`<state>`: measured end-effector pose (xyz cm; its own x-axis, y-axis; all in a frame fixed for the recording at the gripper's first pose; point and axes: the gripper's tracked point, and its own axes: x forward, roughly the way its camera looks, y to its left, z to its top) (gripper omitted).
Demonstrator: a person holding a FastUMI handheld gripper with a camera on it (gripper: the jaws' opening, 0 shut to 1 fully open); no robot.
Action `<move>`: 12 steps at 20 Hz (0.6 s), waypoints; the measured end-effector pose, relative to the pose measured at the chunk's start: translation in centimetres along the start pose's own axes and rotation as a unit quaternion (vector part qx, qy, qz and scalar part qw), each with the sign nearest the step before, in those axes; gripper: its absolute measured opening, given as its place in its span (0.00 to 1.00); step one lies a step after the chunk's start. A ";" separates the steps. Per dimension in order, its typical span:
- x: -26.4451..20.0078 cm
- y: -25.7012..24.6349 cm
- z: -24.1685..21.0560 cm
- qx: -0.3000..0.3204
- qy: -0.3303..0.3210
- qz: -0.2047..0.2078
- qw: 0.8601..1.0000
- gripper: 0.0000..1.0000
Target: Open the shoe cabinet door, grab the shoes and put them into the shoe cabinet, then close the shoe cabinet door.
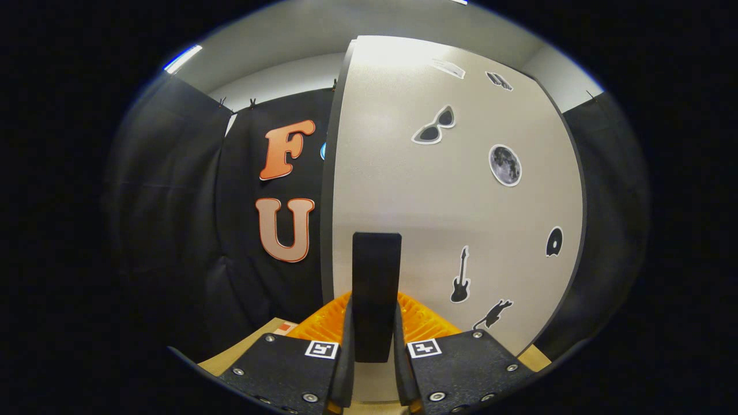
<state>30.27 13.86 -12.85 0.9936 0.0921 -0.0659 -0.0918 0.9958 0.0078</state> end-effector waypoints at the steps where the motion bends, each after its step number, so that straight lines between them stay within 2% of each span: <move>1: -0.6 -0.1 0.0 0.000 0.001 0.000 1.000 0.30; 12: -8.0 -3.0 0.2 -0.006 0.025 -0.035 0.999 0.28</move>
<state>22.61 10.10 -12.10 0.9930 0.0215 -0.1160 -0.0229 0.9997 -0.0103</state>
